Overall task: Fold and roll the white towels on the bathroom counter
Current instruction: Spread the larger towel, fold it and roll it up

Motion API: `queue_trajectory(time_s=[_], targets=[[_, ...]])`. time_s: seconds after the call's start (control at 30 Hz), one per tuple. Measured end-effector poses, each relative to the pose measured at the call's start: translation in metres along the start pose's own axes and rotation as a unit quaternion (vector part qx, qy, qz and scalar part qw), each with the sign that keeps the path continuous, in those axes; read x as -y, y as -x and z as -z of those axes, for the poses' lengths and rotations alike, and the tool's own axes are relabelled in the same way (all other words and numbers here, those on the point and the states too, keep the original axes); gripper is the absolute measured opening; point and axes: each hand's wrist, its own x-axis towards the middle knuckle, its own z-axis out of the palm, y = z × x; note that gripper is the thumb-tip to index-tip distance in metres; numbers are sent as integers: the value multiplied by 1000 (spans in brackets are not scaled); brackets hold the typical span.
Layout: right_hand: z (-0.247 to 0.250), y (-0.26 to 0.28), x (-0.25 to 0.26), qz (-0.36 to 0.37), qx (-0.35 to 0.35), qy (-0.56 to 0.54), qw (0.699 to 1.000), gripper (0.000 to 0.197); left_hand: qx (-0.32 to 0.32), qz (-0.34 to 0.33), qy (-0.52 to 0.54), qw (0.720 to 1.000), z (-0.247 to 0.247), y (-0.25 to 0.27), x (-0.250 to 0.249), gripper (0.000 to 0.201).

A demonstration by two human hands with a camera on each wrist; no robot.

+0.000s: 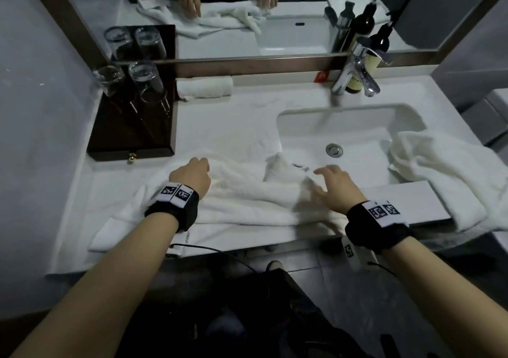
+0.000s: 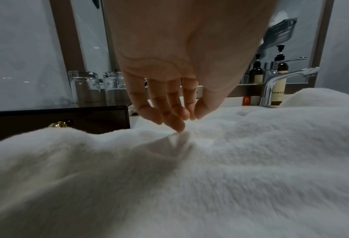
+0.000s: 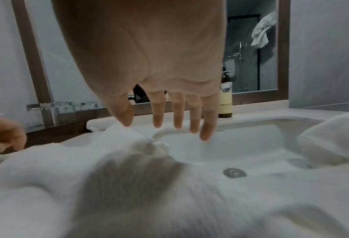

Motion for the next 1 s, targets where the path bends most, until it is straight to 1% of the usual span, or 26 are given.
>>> queue_trajectory(time_s=[0.03,0.1,0.17,0.23,0.3,0.37,0.4,0.43,0.47,0.53,0.6,0.63,0.67,0.73,0.8,0.83,0.87,0.9,0.93,1.0], targets=[[3,-9,4,29,-19,-19,999,44,-6,-4,2,1000,3,-4,-1,26],[7,-27,14,70,-27,-52,996,42,-6,-18,7,1000,7,-10,-4,29],[7,-47,27,80,-14,-74,994,45,3,-39,13,999,9,-18,-8,34],[5,-65,37,62,29,-82,994,56,13,-71,16,997,9,-26,-13,42],[1,-79,42,42,80,-68,994,71,33,-96,16,995,6,-36,-18,55],[-3,-91,41,46,120,-63,990,79,64,-99,14,993,3,-46,-23,68],[-5,-95,39,52,144,-69,986,80,79,-96,3,992,2,-51,-26,70],[-7,-100,36,57,172,-75,981,79,90,-91,-14,992,1,-55,-28,67],[-7,-103,32,58,200,-76,975,75,98,-82,-35,991,2,-59,-30,60],[-5,-110,24,56,247,-64,965,61,113,-49,-64,990,7,-66,-32,38],[-1,-116,18,58,269,-53,960,47,116,-21,-68,991,13,-70,-32,20],[3,-119,15,67,262,-57,961,44,97,-8,-59,994,16,-71,-31,18],[6,-121,14,84,240,-70,965,41,60,11,-41,997,20,-72,-29,17],[13,-124,11,117,148,-124,974,33,-43,64,16,997,32,-72,-22,17],[22,-129,8,126,33,-207,970,24,-137,111,68,982,48,-71,-13,17],[26,-134,5,130,-2,-228,965,23,-171,124,86,974,55,-71,-8,18],[30,-139,2,137,-9,-222,965,26,-193,128,100,968,60,-72,-3,20],[32,-146,-1,142,9,-194,971,36,-204,126,114,964,64,-71,1,24],[32,-151,-5,140,37,-159,977,48,-205,116,125,964,64,-70,3,30],[28,-157,-10,105,75,-124,984,65,-190,87,115,971,58,-67,3,42]])
